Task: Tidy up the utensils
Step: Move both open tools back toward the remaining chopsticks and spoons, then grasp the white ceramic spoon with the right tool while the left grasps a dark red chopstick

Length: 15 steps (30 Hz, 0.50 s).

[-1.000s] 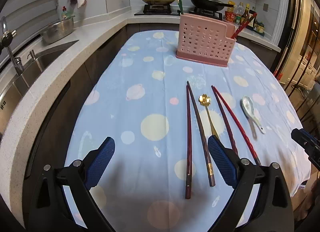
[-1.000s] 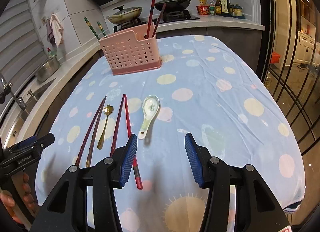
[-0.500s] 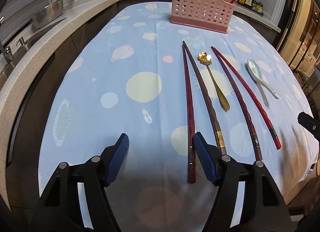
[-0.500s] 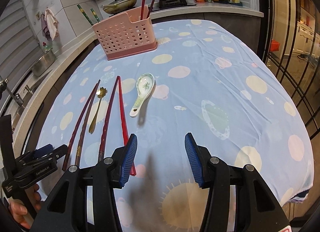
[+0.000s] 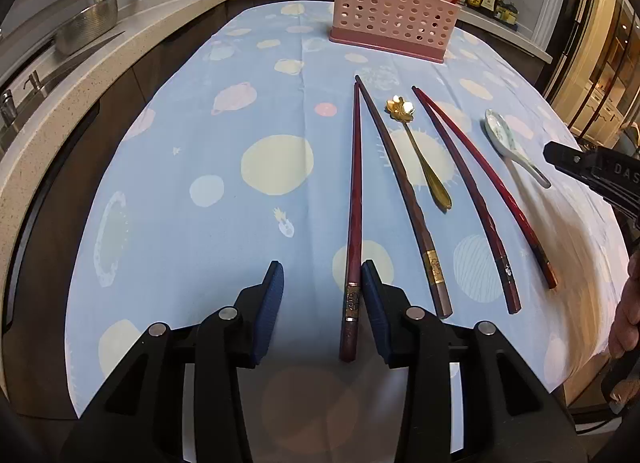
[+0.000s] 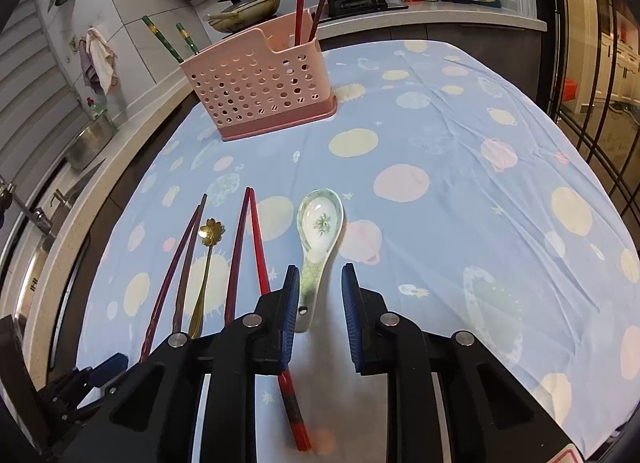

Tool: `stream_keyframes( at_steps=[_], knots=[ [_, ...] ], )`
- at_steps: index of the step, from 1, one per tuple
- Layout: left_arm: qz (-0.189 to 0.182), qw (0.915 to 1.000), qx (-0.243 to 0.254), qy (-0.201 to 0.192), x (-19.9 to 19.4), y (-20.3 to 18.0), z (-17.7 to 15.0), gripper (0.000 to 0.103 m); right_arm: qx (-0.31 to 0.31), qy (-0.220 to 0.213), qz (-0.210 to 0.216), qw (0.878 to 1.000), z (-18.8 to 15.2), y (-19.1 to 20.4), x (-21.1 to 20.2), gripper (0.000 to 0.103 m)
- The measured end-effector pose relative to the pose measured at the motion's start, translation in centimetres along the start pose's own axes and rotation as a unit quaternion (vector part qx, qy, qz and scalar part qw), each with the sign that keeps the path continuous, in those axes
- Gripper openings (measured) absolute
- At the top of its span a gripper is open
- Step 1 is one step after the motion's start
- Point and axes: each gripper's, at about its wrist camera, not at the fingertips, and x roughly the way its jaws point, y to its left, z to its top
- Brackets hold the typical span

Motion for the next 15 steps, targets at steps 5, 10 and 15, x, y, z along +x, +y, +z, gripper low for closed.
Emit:
stream_keyframes(
  at_steps=[5,10,15],
  knots=[
    [0.005,1.0000,0.006,-0.003,0.0,-0.2,-0.1,0.039,0.002,0.010,-0.009,1.000,0.2,0.0,1.7,0.016],
    [0.003,1.0000,0.006,-0.005,0.0,-0.2,-0.2,0.039,0.005,0.025,-0.008,1.000,-0.2,-0.1,2.9,0.010],
    [0.005,0.9999,0.009,-0.007,0.0,-0.3,-0.2,0.039,0.007,0.028,-0.002,1.000,-0.7,-0.1,3.1,0.010]
  ],
)
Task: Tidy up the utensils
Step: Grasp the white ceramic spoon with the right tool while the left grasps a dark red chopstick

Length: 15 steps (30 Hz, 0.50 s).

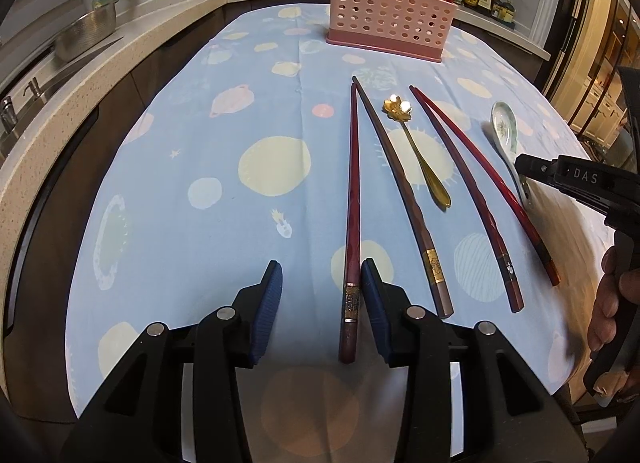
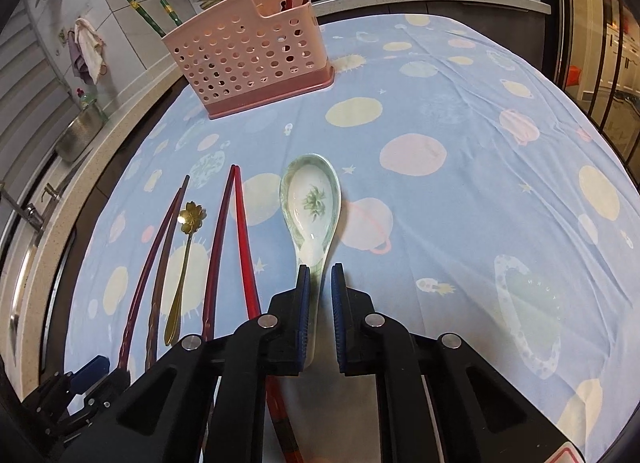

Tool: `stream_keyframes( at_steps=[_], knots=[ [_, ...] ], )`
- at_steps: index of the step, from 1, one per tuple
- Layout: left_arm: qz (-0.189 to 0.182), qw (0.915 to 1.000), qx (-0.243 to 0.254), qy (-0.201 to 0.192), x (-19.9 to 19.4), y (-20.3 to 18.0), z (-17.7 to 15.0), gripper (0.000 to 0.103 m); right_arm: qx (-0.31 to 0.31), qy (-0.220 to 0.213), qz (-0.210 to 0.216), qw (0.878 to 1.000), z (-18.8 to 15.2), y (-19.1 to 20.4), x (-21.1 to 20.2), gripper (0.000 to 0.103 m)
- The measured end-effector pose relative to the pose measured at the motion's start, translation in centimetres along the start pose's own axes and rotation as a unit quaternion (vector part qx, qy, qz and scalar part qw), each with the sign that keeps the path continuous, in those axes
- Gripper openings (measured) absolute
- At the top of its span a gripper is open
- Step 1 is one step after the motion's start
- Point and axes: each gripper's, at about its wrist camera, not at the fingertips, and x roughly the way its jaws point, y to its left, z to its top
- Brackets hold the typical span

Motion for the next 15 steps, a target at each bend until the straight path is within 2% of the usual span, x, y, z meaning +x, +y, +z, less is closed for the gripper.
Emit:
stream_keyframes(
  at_steps=[15],
  knots=[
    [-0.003,1.0000,0.001,-0.002,0.0,0.0,0.0,0.039,-0.011,0.003,0.011,1.000,-1.2,0.7,0.2,0.008]
  ],
)
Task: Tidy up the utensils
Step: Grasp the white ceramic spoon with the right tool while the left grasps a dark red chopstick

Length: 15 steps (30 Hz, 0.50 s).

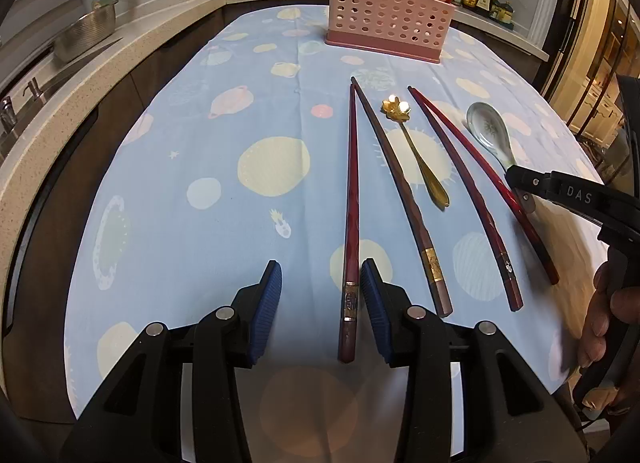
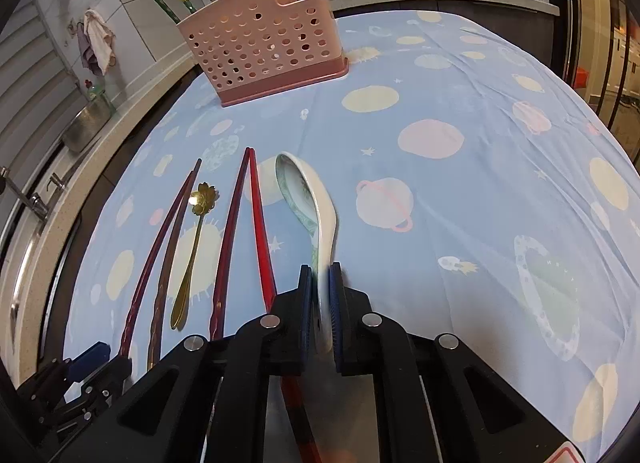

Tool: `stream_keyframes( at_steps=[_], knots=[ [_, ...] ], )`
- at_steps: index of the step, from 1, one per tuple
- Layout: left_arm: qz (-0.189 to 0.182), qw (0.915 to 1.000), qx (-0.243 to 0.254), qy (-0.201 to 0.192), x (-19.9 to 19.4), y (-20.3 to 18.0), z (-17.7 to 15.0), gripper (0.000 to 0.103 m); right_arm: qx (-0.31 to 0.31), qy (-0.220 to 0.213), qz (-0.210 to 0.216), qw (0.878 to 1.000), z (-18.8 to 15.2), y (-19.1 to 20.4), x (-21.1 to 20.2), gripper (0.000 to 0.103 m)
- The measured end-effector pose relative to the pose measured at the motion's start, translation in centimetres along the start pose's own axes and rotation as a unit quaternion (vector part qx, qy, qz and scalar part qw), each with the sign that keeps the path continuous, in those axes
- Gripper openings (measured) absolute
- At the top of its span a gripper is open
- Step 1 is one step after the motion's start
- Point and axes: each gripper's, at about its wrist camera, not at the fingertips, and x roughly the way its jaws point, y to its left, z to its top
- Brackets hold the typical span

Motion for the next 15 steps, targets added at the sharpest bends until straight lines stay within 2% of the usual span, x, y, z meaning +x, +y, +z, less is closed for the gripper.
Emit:
stream_keyframes(
  at_steps=[5,10,15],
  knots=[
    [-0.006,1.0000,-0.001,0.002,-0.3,0.1,-0.2,0.035,-0.002,-0.001,-0.004,1.000,-0.3,-0.2,-0.6,0.008],
    [-0.023,0.9997,-0.002,0.009,-0.8,0.2,-0.8,0.015,0.002,-0.006,-0.005,1.000,-1.1,-0.9,-2.1,0.008],
    [-0.031,0.9994,0.004,0.013,-1.2,0.0,-1.3,0.008,0.009,-0.007,-0.006,1.000,-2.1,-1.9,-3.6,0.007]
  ],
)
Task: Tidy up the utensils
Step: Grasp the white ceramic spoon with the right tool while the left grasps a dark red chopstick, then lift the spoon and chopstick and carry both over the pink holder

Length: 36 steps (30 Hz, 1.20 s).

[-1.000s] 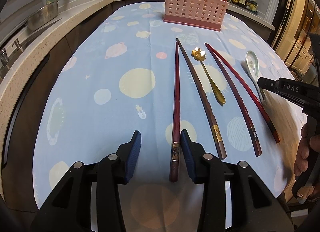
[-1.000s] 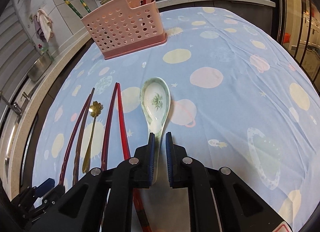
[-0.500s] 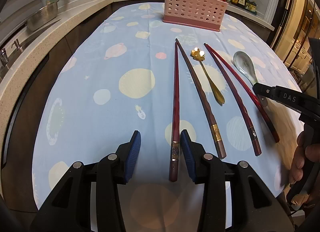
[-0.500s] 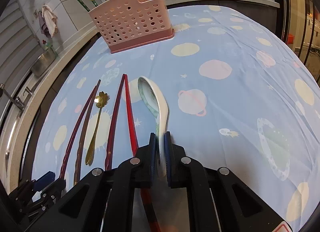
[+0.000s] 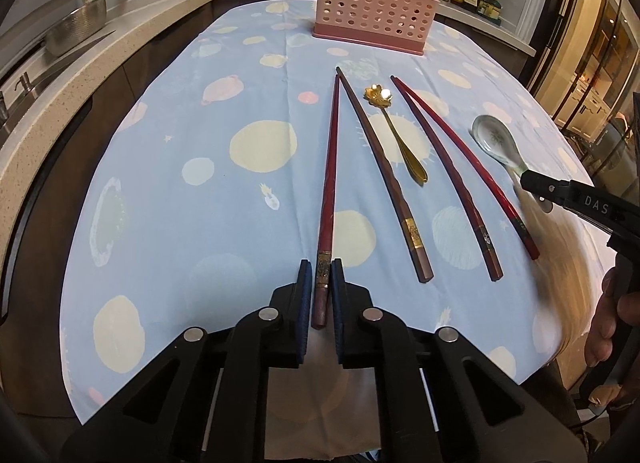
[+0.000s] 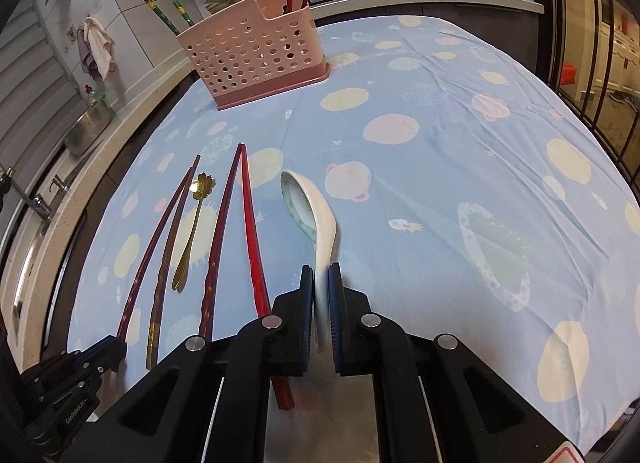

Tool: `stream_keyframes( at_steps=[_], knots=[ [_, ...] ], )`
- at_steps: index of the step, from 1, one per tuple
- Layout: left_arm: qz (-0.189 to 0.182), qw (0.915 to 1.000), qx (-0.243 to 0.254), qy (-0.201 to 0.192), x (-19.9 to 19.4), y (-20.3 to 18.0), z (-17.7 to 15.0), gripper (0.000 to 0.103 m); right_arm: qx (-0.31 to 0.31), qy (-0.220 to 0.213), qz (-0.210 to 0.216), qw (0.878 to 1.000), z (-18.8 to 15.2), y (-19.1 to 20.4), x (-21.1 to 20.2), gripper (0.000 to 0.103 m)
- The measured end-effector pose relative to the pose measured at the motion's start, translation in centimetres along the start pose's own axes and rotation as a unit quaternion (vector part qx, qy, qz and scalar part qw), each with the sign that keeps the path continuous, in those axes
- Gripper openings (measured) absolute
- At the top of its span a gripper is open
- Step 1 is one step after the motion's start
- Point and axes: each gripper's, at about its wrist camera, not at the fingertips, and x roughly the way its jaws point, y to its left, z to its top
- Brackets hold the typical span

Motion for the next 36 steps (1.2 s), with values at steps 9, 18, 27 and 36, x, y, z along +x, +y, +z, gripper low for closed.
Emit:
stream_keyframes(
  at_steps=[9,18,27,36],
  knots=[
    [-0.010,0.9999,0.004,0.010,-0.5,-0.9,-0.6,0.007,0.006,-0.006,0.004,1.000,-1.1,-0.8,-2.3,0.007],
    [-0.005,1.0000,0.005,-0.002,-2.4,-1.2,0.2,0.007,0.001,-0.022,0.011,1.000,-1.1,-0.8,-4.4,0.007],
    [-0.013,0.9994,0.001,-0.031,-5.1,-1.2,2.2,0.007,-0.020,-0.054,0.010,0.998,0.3,0.2,-6.8,0.006],
    [-0.016,0.9968,-0.004,-0.078,-7.9,-0.8,6.2,0.007,-0.024,-0.080,0.019,0.996,2.4,0.6,-8.5,0.006]
  ],
)
